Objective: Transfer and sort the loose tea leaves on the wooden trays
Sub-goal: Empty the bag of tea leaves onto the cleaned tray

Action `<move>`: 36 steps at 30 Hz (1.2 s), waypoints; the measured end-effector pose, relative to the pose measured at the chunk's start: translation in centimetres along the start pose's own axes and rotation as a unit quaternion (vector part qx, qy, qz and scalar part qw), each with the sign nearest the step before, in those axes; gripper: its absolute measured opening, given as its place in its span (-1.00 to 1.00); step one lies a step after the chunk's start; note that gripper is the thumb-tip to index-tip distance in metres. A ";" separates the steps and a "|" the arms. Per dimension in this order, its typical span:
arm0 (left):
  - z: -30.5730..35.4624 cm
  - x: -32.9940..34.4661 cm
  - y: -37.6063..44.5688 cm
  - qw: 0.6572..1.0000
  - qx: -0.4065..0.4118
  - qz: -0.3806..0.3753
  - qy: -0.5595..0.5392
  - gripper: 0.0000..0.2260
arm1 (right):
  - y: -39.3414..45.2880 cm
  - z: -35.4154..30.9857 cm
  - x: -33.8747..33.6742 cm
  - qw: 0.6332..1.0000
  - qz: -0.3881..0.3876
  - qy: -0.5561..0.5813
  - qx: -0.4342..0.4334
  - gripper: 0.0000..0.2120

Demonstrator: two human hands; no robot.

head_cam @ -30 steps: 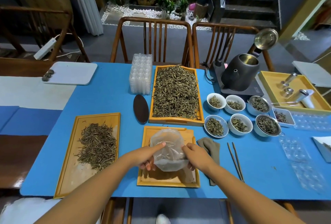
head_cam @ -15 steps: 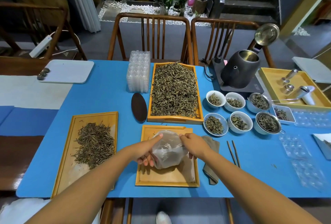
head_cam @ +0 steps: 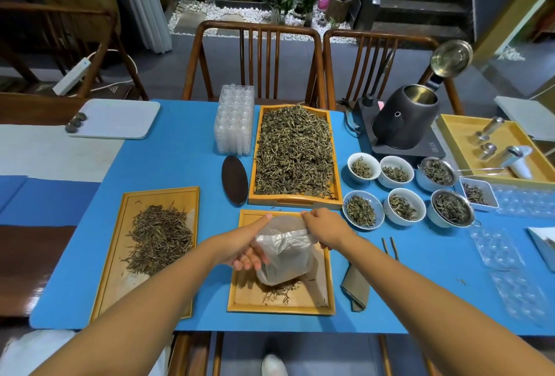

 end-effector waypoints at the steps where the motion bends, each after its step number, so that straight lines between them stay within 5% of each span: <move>1: 0.1 -0.1 -0.1 1.000 0.001 0.001 -0.002 -0.14 | 0.0 -0.1 -0.2 1.000 0.004 0.001 -0.003 -0.63; 13: 2.1 -0.8 -1.5 0.999 0.032 0.038 -0.010 -0.08 | -0.3 -1.1 -1.9 1.000 0.016 0.000 -0.026 -0.64; 33: 4.3 -4.6 -3.3 0.976 0.125 0.153 -0.096 -0.83 | 2.2 -2.9 -0.9 0.995 -0.023 0.083 -0.046 -0.87; 36: 4.3 -6.0 -3.0 0.973 0.127 0.165 -0.096 -0.82 | 3.6 -3.5 -0.4 0.994 -0.027 0.090 -0.050 -0.84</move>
Point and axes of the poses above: each hand's wrist, its own y-axis towards the middle knuckle, its own x-axis out of the palm, z = x × y, the point moved 5 cm from there along y, towards the middle knuckle, and after that the axes turned 4 degrees about -x, right-handed, at the moved point
